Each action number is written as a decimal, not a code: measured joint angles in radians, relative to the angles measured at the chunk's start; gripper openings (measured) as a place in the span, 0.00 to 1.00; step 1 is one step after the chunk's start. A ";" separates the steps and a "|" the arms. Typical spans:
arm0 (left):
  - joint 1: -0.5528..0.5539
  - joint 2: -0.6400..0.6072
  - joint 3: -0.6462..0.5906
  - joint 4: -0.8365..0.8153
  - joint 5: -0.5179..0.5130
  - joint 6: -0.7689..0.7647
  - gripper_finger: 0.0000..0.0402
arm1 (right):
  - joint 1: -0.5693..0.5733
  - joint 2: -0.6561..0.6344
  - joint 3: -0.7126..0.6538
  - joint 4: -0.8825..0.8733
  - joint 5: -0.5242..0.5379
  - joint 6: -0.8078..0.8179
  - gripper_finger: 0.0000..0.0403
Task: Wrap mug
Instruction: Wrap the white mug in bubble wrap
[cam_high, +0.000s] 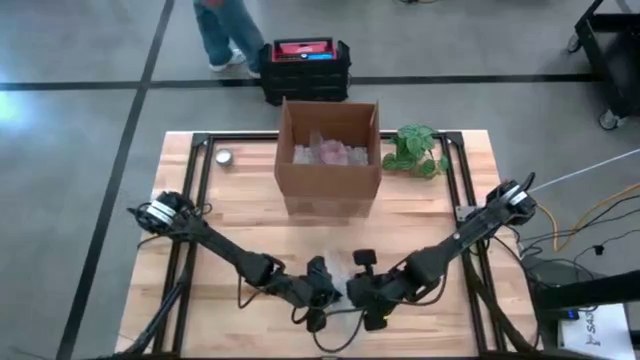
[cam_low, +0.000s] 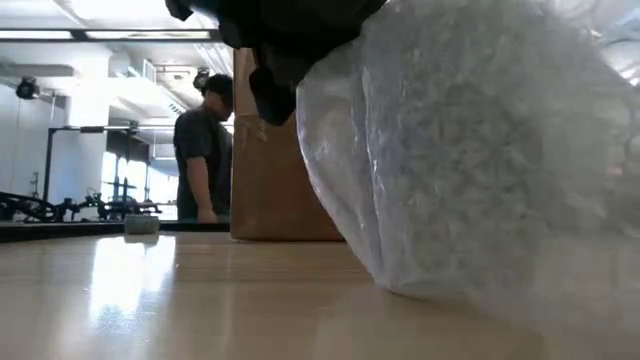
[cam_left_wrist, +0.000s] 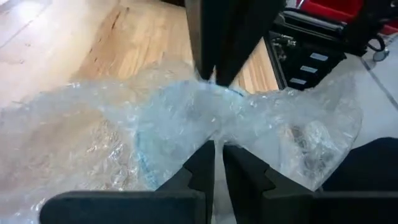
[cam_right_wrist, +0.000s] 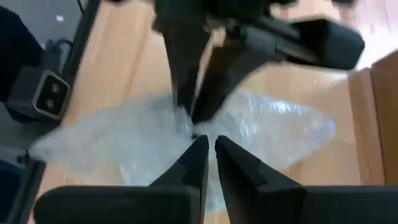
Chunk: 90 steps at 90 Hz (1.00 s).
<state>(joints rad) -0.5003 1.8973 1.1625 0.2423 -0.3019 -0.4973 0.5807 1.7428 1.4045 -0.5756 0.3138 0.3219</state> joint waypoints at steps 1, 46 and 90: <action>0.000 0.000 0.000 0.000 0.000 0.000 0.06 | -0.001 0.000 -0.001 0.006 0.000 0.000 0.05; 0.002 0.000 0.000 0.008 0.002 -0.006 0.06 | -0.010 0.129 -0.013 0.000 -0.045 0.023 0.05; 0.001 0.000 0.000 0.011 -0.002 -0.009 0.06 | -0.039 0.010 0.053 -0.109 0.103 -0.021 0.05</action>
<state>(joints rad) -0.4992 1.8969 1.1625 0.2535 -0.3035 -0.5058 0.5420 1.7526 1.4576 -0.6844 0.4163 0.3009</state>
